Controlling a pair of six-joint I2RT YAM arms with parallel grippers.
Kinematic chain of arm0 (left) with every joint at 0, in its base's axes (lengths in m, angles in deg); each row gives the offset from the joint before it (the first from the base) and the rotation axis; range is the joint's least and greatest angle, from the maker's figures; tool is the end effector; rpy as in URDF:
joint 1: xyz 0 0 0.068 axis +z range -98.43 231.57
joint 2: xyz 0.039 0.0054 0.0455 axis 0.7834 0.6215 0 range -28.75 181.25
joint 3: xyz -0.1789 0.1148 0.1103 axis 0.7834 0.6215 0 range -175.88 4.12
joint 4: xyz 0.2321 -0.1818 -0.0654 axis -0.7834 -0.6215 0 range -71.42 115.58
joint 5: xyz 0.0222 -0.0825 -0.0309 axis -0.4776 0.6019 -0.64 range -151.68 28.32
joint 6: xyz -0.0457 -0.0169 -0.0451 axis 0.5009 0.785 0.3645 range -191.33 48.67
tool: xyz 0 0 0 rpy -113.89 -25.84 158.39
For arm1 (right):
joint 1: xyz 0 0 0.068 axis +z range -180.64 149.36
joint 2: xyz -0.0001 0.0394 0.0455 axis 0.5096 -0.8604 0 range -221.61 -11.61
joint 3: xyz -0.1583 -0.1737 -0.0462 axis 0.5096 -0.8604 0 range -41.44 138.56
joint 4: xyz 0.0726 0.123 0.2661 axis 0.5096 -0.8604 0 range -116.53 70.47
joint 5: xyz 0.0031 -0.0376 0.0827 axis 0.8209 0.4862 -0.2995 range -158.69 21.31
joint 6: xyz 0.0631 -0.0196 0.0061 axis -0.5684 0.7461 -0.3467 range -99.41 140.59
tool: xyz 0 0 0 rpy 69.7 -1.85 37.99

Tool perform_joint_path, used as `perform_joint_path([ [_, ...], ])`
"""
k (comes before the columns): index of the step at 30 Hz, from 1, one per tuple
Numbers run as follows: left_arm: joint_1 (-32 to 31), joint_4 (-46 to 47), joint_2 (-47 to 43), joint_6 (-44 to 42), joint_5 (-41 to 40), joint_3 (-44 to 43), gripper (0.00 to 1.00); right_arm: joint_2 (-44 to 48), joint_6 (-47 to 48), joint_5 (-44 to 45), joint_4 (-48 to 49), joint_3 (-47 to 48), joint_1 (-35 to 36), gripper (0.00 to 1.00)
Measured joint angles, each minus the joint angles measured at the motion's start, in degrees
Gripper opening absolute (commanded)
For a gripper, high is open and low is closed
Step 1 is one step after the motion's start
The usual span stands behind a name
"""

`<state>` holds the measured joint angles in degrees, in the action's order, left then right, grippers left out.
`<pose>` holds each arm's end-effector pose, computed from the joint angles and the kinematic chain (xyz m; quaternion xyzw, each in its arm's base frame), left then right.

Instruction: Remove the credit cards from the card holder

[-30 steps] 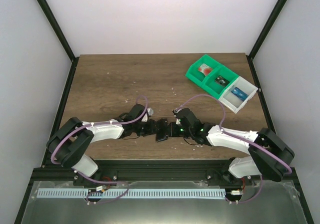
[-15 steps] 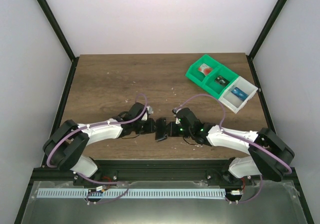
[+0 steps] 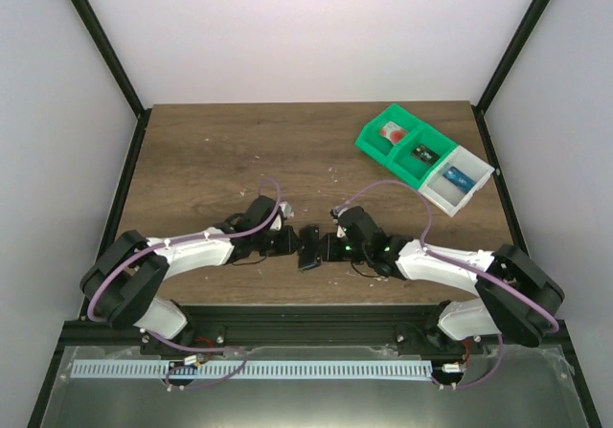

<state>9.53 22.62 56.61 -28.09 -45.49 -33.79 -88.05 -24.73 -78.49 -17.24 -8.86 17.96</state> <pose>0.2275 -0.2249 0.0747 0.0380 0.9320 -0.3246 0.1569 0.1979 0.2381 0.0968 -0.0610 0.9073 0.3518 0.2219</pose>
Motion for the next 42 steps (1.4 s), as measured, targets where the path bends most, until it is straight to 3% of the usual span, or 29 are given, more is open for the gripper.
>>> perform_joint_path([
  [16,0.04,3.61,1.6,1.44,4.22,1.31,0.21,0.0,-0.44,-0.59,-0.07,-0.04,0.04,0.01],
  [20,-0.07,4.13,2.51,1.49,4.44,1.29,0.15,0.0,-0.44,-0.57,-0.13,-0.22,0.04,0.01],
  [24,-0.24,4.15,2.56,1.4,3.72,1.27,0.01,0.0,-0.44,-0.37,-0.11,-0.55,0.02,0.0],
  [42,-0.66,0.7,-2.58,0.31,1.05,1.99,0.0,0.13,-0.39,2.4,0.35,-2.03,0.35,0.01],
])
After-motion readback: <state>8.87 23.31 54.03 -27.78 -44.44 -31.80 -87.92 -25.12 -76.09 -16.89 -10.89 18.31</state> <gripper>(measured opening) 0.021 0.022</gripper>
